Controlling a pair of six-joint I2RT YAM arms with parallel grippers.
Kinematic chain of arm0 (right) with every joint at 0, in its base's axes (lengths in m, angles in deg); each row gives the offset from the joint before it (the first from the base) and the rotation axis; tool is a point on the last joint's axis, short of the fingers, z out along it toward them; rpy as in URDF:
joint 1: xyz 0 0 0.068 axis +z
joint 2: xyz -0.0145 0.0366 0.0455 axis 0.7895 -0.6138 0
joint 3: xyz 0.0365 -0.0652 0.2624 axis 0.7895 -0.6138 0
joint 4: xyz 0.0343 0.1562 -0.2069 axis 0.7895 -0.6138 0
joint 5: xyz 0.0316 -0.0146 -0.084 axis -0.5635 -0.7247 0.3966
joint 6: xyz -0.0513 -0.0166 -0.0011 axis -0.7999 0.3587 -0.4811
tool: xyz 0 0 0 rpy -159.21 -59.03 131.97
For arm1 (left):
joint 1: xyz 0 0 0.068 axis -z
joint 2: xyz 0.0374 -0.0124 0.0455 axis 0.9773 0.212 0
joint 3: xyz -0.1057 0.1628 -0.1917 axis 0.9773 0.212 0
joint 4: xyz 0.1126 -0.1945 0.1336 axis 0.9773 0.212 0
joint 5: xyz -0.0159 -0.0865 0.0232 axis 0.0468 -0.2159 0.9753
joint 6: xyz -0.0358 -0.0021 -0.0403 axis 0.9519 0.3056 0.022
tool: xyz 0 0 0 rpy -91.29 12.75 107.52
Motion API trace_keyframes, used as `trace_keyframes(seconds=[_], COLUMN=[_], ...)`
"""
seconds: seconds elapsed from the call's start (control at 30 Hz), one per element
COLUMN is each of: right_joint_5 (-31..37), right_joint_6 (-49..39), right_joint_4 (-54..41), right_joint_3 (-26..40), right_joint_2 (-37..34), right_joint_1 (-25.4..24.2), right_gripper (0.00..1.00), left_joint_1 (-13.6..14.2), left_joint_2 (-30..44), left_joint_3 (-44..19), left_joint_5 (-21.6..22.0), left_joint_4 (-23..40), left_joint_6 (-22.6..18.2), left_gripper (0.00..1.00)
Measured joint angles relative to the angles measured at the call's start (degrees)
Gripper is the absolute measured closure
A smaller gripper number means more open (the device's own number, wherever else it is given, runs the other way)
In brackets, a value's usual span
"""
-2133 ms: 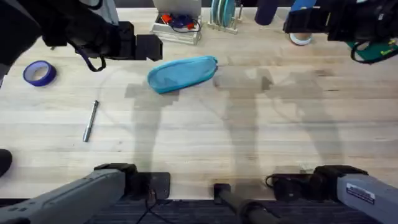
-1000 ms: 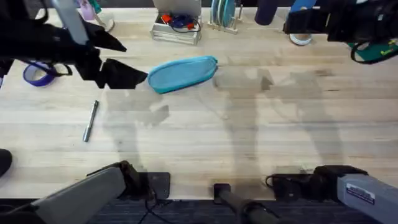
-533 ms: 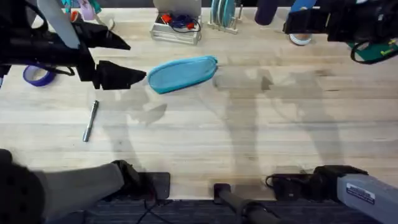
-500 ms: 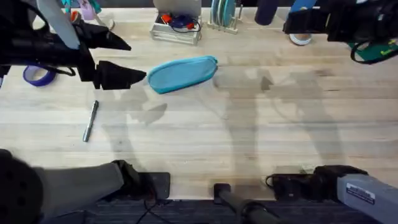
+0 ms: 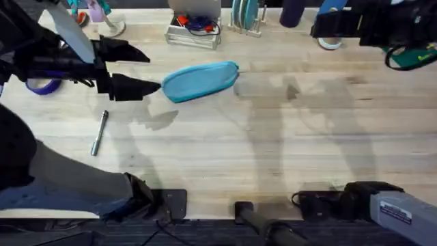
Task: Unzip the bag, pick up the pens from the table one at a time and place them inside, then zip the bag closed.
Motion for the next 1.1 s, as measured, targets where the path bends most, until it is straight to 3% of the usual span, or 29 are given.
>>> trace_keyframes(seconds=[0.4,0.57,0.77,1.1], right_joint_5=[0.00,0.00,0.00,0.00], right_joint_6=[0.00,0.01,0.02,0.01], right_joint_4=[-0.16,-0.14,-0.14,-0.09], right_joint_3=[0.00,0.00,0.00,0.00], right_joint_2=[-0.01,0.01,-0.01,-0.01], right_joint_1=[0.00,0.00,0.00,0.00], right_gripper=[0.004,0.005,0.004,0.004], left_joint_1=[-0.19,-0.19,-0.17,0.55], left_joint_2=[8.78,13.60,18.90,21.42], left_joint_3=[-0.26,-0.28,-0.28,-0.31], left_joint_5=[-1.70,-3.23,-4.65,-6.11], left_joint_4=[0.08,-2.67,-3.27,-3.43], left_joint_6=[-9.75,-13.30,-20.74,-23.69], left_gripper=[0.007,0.008,0.007,0.007])
